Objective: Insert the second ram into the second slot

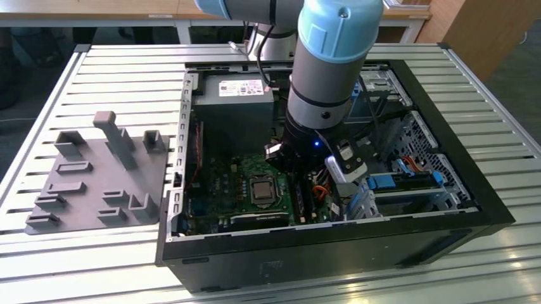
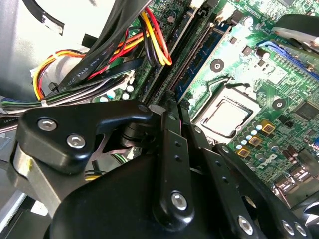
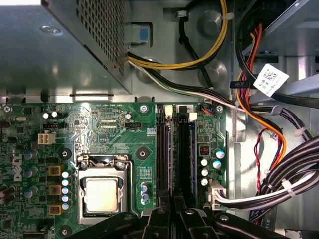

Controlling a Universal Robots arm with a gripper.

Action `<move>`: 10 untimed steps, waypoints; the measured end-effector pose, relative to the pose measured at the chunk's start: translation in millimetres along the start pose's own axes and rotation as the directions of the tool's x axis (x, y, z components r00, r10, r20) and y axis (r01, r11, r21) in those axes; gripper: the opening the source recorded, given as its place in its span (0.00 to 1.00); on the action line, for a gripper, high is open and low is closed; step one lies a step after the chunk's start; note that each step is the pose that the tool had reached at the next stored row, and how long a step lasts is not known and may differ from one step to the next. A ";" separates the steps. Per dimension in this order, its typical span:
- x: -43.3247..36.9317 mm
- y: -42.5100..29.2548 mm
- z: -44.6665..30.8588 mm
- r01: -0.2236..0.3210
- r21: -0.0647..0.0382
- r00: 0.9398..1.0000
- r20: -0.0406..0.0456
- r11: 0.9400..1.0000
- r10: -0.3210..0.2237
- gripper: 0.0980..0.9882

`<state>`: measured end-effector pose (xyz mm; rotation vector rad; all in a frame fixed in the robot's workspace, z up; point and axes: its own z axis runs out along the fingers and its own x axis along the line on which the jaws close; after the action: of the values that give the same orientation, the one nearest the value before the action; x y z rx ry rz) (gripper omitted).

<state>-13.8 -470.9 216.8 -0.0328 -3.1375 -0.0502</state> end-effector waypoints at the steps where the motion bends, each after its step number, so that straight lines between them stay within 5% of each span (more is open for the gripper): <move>1: 0.0 0.0 0.1 0.000 0.000 1.000 0.000 1.000 0.000 0.04; 10: 0.0 -0.1 3.8 0.000 0.000 1.000 -0.001 1.000 0.000 0.04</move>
<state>-13.8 -470.9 213.0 -0.0328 -3.1361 -0.0501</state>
